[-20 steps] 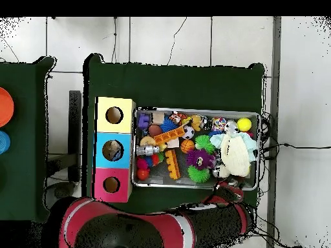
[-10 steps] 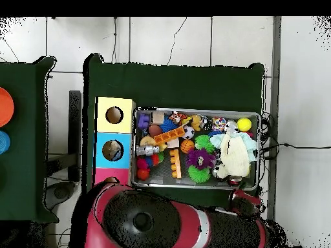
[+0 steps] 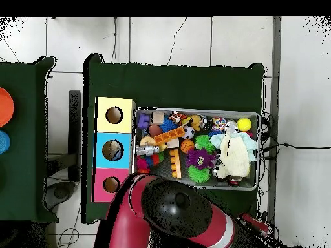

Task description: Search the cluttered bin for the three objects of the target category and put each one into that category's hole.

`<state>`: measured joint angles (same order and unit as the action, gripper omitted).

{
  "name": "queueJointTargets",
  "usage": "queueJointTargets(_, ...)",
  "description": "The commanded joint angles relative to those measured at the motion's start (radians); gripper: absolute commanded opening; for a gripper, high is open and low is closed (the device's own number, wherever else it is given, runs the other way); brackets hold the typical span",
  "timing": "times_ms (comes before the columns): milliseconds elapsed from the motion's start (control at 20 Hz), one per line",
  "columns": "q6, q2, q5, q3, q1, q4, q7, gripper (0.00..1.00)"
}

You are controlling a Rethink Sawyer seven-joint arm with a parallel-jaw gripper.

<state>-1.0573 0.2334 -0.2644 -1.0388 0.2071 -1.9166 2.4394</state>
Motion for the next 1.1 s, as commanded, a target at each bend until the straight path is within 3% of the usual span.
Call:
queueJointTargets(50, 0.112, 0.1, 0.029, 0.133, -0.036, 0.099, -0.072, 1.0)
queueJointTargets(250, 0.199, 0.073, 0.014, 0.135, -0.077, 0.109, -0.04, 1.0)
queueJointTargets(500, 0.358, 0.04, -0.089, 0.157, -0.078, 0.191, -0.023, 1.0)
queueJointTargets(650, 0.092, 0.11, 0.007, 0.108, -0.083, 0.209, -0.128, 1.0)
queueJointTargets(700, 0.066, 0.111, 0.013, 0.108, -0.079, 0.212, -0.135, 1.0)
queueJointTargets(950, 0.205, 0.089, -0.005, 0.116, -0.082, 0.232, -0.068, 1.0)
queueJointTargets(1050, 0.17, 0.104, -0.032, 0.115, -0.068, 0.267, -0.092, 1.0)
queueJointTargets(1100, 0.101, 0.115, -0.027, 0.108, -0.065, 0.278, -0.125, 1.0)
